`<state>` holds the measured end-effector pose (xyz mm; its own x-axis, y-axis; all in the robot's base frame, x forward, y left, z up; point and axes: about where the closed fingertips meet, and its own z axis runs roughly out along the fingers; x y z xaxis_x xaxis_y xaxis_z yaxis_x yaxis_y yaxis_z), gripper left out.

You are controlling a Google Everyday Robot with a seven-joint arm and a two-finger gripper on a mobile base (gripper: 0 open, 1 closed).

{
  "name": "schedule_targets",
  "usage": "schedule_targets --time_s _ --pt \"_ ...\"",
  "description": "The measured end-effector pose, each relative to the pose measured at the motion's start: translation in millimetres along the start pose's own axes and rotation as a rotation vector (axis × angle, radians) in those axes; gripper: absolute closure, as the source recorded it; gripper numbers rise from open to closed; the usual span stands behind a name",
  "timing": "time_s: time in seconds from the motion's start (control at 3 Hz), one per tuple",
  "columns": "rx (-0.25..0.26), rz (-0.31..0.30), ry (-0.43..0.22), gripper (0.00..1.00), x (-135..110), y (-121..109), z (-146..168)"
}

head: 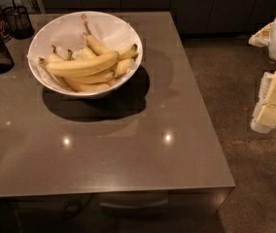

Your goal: Pick banana from white bowl

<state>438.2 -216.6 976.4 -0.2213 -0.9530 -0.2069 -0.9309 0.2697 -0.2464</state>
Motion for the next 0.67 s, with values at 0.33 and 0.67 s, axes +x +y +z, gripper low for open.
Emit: schedule_targets --time_s 0.33,0.67 --pt "0.000 0.000 0.000 0.00 0.0 0.0 0.0" --pt "0.000 0.015 -0.018 0.00 -6.3 -3.1 -5.1"
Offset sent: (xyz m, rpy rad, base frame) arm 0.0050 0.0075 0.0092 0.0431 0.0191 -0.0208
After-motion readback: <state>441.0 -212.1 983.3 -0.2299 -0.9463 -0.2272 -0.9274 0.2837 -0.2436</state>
